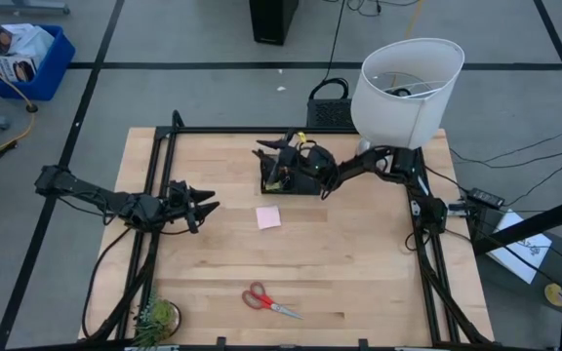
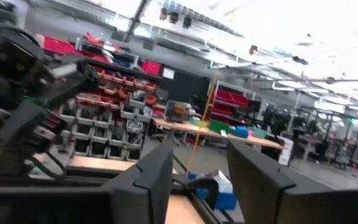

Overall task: Pick and place office supplies into organizer
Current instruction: Put the red scissors into the desk organizer

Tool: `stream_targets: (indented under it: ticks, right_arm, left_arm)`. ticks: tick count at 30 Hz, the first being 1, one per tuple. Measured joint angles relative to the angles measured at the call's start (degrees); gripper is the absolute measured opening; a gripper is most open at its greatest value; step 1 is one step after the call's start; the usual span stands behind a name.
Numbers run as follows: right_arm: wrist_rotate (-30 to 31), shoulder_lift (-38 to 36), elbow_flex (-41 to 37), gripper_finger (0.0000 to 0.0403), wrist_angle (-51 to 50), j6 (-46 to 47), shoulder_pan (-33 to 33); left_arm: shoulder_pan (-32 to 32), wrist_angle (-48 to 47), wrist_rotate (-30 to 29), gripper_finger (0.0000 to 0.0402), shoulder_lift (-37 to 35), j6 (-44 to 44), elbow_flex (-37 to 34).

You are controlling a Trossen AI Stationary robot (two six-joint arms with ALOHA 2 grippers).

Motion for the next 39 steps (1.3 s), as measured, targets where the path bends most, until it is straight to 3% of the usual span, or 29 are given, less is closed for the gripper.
stream_targets:
  ticks: [5,21,24,28,31,39]
  right_arm:
    - [-4.66,-0.44,-0.02,0.015,0.56,-0.43,3.68]
    - [-2.21,-0.58,-4.83,0.0142,-3.8,-2.76,17.7]
    - [1.22,-1.89,-4.56,0.0143,-12.95,-3.18,22.22]
    - [11.41,-4.82,-2.68,0.0148,-28.99,-4.41,27.78]
    - [17.57,-6.76,-2.25,0.015,-33.15,-1.21,30.76]
    - [18.08,-8.05,-2.21,0.0138,-36.06,10.45,33.7]
  left_arm:
    - [-0.02,-1.58,1.29,0.023,0.01,-0.62,0.0]
    - [0.0,-4.15,3.06,0.023,0.03,-1.84,0.0]
    - [0.0,-4.21,2.5,0.023,0.5,-1.84,0.0]
    - [0.0,-3.91,2.36,0.023,1.14,-2.08,0.0]
    - [-0.02,-3.83,2.1,0.023,1.23,-2.01,0.0]
    - [0.0,-4.09,1.0,0.023,1.23,0.06,0.0]
